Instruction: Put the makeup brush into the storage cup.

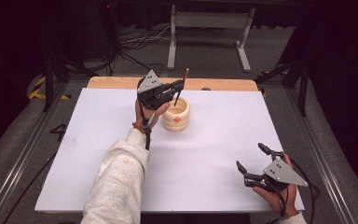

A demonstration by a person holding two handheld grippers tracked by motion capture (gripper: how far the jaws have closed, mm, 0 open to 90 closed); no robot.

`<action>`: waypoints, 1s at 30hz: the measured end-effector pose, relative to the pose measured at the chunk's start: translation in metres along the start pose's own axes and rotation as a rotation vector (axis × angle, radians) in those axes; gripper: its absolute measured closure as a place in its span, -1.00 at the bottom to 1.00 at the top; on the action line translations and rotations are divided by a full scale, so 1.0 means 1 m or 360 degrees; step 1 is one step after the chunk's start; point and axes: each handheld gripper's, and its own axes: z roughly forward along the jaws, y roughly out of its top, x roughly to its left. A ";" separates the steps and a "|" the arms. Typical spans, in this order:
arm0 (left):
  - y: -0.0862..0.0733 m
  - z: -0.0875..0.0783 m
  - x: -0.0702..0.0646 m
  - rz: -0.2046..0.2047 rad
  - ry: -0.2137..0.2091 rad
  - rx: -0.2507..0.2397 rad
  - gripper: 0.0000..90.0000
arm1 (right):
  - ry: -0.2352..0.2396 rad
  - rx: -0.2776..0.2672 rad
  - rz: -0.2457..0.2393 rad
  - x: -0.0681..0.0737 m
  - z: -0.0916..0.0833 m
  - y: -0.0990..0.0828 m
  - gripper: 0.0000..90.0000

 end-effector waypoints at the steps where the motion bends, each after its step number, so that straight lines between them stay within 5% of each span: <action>1: -0.002 0.001 0.001 -0.0003 0.0000 0.0005 0.85 | 0.0000 0.0003 -0.0002 0.000 0.000 0.000 -0.79; 14: -0.017 0.013 0.003 0.0013 0.0049 0.0052 0.85 | 0.0006 0.0013 -0.0008 0.000 0.000 -0.001 -0.79; 30: -0.046 0.014 0.003 -0.0057 0.0051 0.0098 0.85 | 0.0016 0.0010 -0.0006 0.000 0.002 -0.002 -0.78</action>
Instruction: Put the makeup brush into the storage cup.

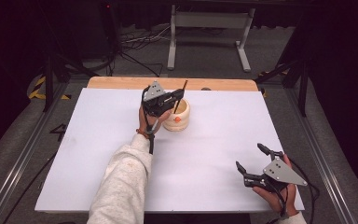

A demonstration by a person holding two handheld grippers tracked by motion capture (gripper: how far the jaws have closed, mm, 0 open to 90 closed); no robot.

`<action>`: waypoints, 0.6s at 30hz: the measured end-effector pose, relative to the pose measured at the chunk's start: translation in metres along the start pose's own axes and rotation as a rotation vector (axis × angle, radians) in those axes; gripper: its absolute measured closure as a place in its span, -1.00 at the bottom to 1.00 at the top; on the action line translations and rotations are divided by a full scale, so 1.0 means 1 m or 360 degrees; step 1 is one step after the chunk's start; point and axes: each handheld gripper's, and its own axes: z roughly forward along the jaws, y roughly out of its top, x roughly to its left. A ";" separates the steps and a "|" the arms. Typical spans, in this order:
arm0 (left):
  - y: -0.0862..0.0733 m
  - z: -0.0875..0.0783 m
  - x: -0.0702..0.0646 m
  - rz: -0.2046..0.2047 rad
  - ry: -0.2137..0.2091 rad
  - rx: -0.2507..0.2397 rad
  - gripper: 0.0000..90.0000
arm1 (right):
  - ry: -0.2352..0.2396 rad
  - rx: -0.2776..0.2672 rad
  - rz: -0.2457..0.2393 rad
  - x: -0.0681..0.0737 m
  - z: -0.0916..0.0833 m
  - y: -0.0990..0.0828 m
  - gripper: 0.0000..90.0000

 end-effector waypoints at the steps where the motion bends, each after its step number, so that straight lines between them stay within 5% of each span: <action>1: -0.002 0.000 0.000 0.0001 0.0007 0.0001 0.85 | 0.0001 0.0001 0.0000 0.000 0.000 0.000 -0.79; 4: -0.008 -0.003 0.001 -0.0047 -0.0001 -0.0011 0.85 | 0.0004 0.0002 -0.0004 0.001 0.000 0.000 -0.79; 18: -0.022 -0.012 -0.005 -0.0025 -0.0002 0.0030 0.85 | 0.0009 0.0010 -0.0014 0.002 0.002 0.000 -0.78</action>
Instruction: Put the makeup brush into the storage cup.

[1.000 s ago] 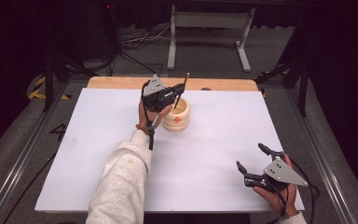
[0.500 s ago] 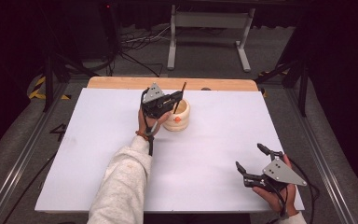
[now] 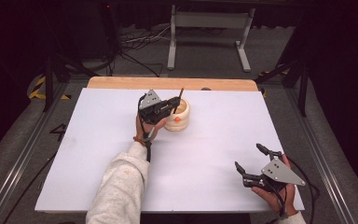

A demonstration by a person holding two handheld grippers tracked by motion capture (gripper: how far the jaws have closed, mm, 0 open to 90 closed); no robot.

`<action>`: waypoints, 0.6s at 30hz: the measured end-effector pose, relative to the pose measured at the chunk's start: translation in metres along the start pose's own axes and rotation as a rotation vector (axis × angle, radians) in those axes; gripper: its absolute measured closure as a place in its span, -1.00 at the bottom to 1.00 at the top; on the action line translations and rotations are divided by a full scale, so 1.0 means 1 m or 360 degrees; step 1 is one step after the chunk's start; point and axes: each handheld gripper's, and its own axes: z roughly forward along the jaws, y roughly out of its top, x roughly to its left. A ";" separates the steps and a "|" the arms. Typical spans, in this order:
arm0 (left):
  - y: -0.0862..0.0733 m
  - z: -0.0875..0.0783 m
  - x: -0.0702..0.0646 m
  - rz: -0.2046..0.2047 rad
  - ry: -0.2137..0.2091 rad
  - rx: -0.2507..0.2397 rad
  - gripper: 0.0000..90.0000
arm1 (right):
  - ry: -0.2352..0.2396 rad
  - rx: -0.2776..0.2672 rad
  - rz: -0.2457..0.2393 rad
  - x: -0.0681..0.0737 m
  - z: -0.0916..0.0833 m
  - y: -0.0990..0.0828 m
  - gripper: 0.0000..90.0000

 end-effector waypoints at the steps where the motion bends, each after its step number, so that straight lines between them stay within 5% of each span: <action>1: -0.002 0.000 0.000 -0.0010 -0.0009 -0.0012 0.85 | 0.0000 0.0000 0.0003 0.000 0.000 0.000 -0.78; 18: -0.002 -0.002 -0.003 0.0007 -0.0010 0.0023 0.85 | 0.0000 0.0004 -0.0004 0.001 0.000 0.000 -0.78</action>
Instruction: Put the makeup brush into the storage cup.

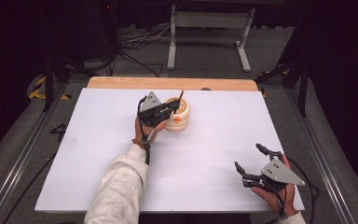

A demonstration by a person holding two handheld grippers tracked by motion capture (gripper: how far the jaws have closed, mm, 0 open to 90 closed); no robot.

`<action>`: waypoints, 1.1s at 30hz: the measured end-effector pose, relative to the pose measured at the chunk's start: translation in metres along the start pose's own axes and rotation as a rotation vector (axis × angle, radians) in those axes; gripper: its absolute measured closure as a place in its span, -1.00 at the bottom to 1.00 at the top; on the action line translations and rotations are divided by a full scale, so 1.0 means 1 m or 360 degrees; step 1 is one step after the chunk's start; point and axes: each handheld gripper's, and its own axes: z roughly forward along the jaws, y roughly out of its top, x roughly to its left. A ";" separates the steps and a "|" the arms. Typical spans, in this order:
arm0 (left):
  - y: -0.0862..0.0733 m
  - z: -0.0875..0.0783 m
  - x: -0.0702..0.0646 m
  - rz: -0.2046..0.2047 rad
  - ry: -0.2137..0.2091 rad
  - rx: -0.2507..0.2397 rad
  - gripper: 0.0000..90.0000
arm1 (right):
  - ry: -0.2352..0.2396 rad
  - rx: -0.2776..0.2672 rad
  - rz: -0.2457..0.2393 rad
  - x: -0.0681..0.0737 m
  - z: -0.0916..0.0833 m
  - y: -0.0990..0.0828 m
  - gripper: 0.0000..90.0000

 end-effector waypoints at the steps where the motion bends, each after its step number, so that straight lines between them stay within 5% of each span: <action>1: 0.000 0.000 -0.001 -0.0004 0.0003 -0.0004 0.85 | 0.0000 -0.0003 -0.0002 0.000 0.000 0.000 -0.78; 33: 0.007 -0.001 -0.003 0.0044 0.0049 0.0024 0.74 | 0.0009 0.0001 -0.0005 0.000 0.000 0.000 -0.78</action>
